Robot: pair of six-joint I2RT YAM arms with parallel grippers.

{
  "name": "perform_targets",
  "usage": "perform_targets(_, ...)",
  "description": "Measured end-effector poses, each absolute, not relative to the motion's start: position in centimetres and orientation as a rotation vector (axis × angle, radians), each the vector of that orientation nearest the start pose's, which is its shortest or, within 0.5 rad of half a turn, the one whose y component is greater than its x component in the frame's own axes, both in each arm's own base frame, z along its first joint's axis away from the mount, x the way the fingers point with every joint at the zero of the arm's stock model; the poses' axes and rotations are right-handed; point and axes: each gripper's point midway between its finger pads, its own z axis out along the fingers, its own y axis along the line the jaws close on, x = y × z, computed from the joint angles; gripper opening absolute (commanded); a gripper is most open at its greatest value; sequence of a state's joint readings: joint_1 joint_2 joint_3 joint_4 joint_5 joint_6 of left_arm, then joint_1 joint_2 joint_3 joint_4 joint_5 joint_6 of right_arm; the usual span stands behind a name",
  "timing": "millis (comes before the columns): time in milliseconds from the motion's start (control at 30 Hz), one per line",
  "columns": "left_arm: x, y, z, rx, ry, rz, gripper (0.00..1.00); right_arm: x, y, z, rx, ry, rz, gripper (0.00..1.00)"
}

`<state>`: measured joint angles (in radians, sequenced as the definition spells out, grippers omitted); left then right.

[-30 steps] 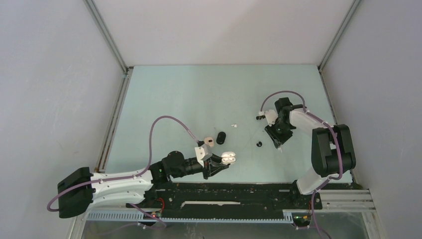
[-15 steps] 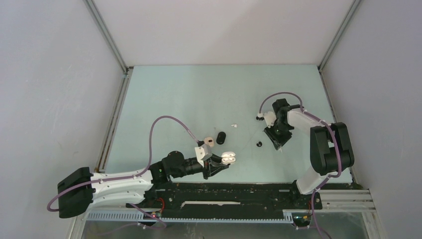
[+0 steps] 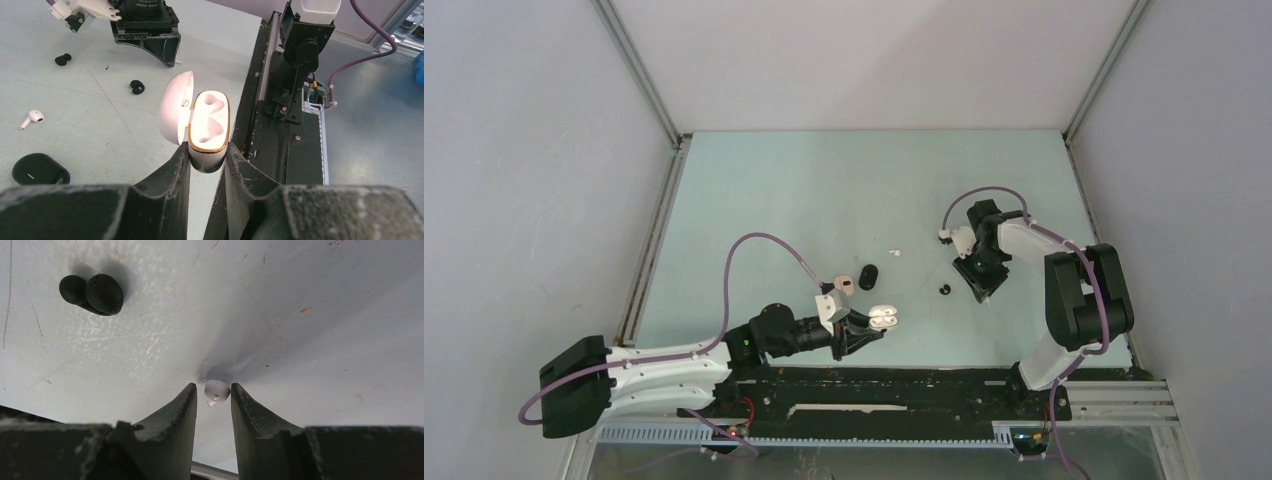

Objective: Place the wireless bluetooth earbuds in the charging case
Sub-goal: Pick up the earbud from the center of the board.

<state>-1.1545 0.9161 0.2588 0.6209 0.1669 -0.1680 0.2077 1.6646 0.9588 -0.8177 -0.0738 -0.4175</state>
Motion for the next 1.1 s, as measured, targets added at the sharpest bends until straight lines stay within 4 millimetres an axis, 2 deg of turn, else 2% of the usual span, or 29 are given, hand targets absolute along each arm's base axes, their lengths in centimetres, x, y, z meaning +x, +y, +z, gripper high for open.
perform_targets(400, 10.1, -32.0, 17.2, 0.929, 1.463, -1.15, 0.0, 24.0, 4.4, 1.0, -0.956, 2.937, 0.06, 0.29)
perform_targets(733, 10.2, -31.9, 17.5, 0.921, 1.455, -1.152, 0.0, 23.7, 4.3, 0.9, -0.951, 2.945, 0.051, 0.17)
perform_targets(833, 10.2, -31.9, 17.5, 0.921, 1.455, -1.151, 0.0, 23.7, 4.5, 1.2, -0.951, 2.926, 0.049, 0.09)
perform_targets(900, 10.2, -31.9, 17.5, 0.92, 1.455, -1.15, 0.0, 23.8, 5.0, 2.2, -0.95, 2.88, 0.072, 0.0)
perform_targets(967, 10.2, -31.9, 17.4, 0.919, 1.457, -1.148, 0.0, 24.3, 5.8, 3.9, -0.95, 2.797, 0.117, 0.0)
perform_targets(1100, 10.4, -32.1, 16.8, 0.924, 1.476, -1.137, 0.0, 25.1, 8.0, 9.5, -0.946, 2.54, 0.228, 0.0)
